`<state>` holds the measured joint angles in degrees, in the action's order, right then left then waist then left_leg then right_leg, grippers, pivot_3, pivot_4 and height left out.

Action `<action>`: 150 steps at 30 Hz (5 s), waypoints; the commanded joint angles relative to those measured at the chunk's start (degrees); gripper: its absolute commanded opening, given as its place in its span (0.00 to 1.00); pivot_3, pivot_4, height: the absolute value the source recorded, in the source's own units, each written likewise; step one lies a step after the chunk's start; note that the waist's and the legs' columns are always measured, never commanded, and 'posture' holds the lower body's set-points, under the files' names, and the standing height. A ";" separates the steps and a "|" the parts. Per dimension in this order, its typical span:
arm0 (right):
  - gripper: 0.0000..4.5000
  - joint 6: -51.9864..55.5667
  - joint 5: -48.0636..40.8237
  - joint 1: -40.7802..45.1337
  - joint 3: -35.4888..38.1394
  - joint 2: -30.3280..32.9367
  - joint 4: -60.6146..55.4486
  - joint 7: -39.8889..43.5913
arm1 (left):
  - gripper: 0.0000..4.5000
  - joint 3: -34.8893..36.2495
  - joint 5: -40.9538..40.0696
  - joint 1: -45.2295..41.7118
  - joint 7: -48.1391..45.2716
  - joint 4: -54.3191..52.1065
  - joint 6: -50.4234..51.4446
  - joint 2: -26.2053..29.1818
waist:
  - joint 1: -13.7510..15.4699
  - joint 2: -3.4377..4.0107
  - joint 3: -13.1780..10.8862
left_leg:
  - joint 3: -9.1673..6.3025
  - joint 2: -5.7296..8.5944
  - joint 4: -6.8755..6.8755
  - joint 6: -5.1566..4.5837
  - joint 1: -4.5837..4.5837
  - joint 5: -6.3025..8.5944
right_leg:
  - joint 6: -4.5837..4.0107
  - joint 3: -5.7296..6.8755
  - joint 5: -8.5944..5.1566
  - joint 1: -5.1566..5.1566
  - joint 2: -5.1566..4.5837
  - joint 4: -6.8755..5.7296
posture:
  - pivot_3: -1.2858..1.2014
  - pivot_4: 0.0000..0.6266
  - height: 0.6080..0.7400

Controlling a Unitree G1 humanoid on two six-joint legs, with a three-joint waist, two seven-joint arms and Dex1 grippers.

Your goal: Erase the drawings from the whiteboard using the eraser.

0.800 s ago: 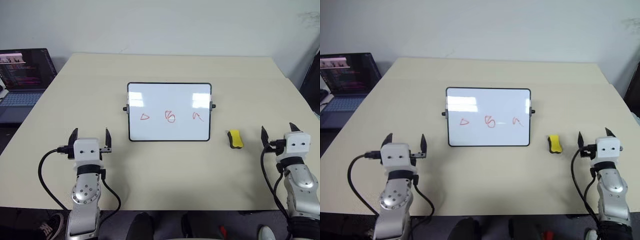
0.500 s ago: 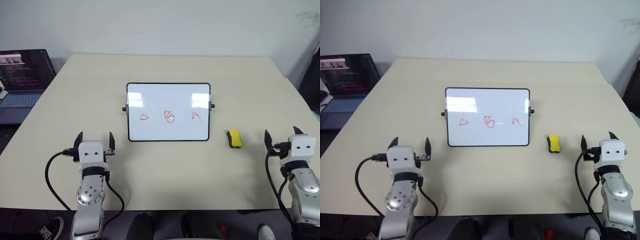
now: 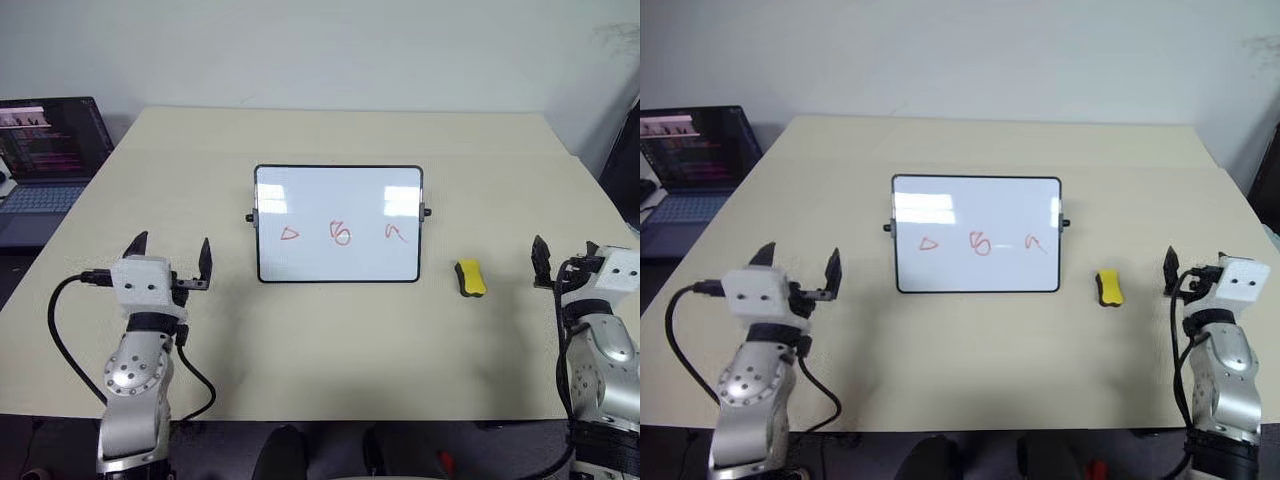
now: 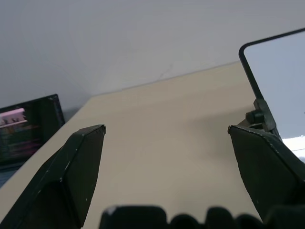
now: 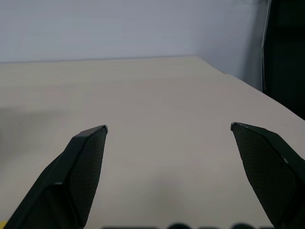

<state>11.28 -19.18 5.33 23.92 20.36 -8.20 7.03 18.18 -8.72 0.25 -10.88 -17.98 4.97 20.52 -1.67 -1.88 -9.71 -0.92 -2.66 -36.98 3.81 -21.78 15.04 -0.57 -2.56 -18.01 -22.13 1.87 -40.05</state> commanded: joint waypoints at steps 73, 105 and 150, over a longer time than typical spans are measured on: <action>0.25 29.72 5.57 4.22 -15.36 -4.93 -8.36 -4.61 | 1.00 -20.73 -22.69 -19.00 -54.60 -2.50 20.86 21.90 | -0.21 0.11 -0.07 | -0.18 0.00 0.03 -0.01 -0.20 0.01 | 0.22 0.01 -0.14 -0.23 0.10 0.13 | 0.52 0.24 1.00; 0.24 16.58 18.03 36.49 -52.36 -4.92 -1.05 21.12 | 1.00 -4.54 -17.64 -2.44 -33.51 -11.29 30.32 29.03 | -0.90 -0.06 -0.30 | -0.46 -0.04 0.01 -0.01 -0.15 0.00 | -0.02 0.11 -0.02 -0.24 0.04 0.10 | 0.52 0.24 1.00; 0.24 0.08 40.73 51.41 -53.38 -14.39 36.56 20.54 | 1.00 -9.60 -14.69 -7.87 -36.76 -5.50 25.91 29.51 | -0.19 -0.04 -0.32 | -0.53 -0.04 -0.03 -0.01 -0.02 0.00 | -0.09 0.22 0.02 -0.19 -0.03 -0.13 | 0.52 0.24 1.00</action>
<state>11.22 19.67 54.73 -33.12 4.96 26.63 31.49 8.21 -23.67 -6.90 -47.31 -22.66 32.01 50.22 -1.86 -1.92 -10.03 -1.44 -2.69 -37.02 3.80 -21.80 15.03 -0.68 -2.33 -17.97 -22.32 1.84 -40.21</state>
